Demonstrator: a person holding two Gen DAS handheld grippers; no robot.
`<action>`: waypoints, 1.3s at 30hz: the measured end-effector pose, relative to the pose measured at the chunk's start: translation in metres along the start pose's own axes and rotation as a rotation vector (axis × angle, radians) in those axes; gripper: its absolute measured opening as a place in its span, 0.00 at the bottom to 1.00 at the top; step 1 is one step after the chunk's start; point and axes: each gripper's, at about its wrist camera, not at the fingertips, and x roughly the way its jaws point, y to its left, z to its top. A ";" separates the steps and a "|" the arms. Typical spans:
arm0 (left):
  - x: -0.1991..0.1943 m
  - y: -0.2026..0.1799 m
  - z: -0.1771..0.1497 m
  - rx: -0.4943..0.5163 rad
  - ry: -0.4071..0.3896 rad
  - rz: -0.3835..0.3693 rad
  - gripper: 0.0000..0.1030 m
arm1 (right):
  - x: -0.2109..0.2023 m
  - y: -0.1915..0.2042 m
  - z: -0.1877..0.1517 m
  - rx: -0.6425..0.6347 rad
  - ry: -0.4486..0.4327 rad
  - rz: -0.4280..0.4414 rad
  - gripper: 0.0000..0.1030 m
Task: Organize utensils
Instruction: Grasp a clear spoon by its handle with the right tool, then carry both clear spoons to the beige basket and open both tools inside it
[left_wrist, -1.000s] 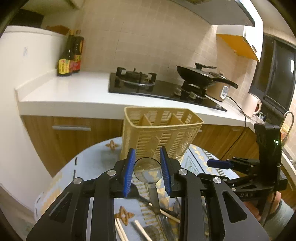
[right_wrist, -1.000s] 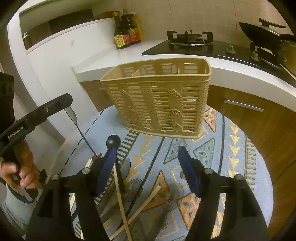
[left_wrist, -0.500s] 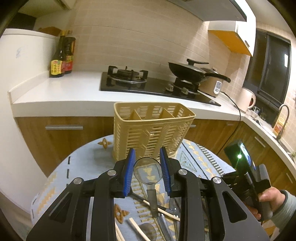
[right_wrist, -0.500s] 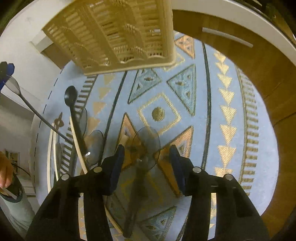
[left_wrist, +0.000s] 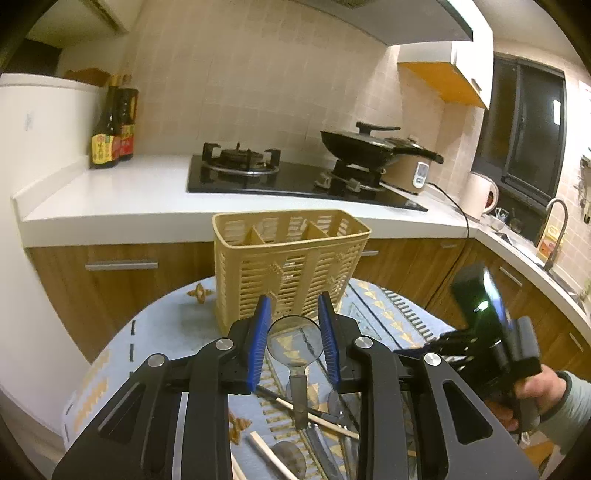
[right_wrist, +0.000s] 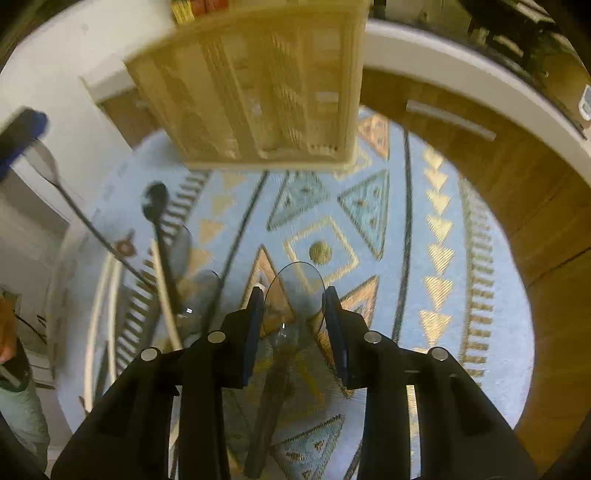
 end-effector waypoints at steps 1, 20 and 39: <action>-0.003 -0.001 0.000 0.001 -0.008 -0.005 0.24 | -0.007 0.001 0.000 -0.006 -0.022 0.005 0.30; -0.027 -0.017 0.078 0.039 -0.146 -0.064 0.00 | -0.134 0.013 0.081 -0.006 -0.527 0.027 0.30; 0.145 -0.015 -0.022 0.061 0.543 -0.124 0.48 | -0.039 -0.034 0.034 0.102 -0.147 0.056 0.30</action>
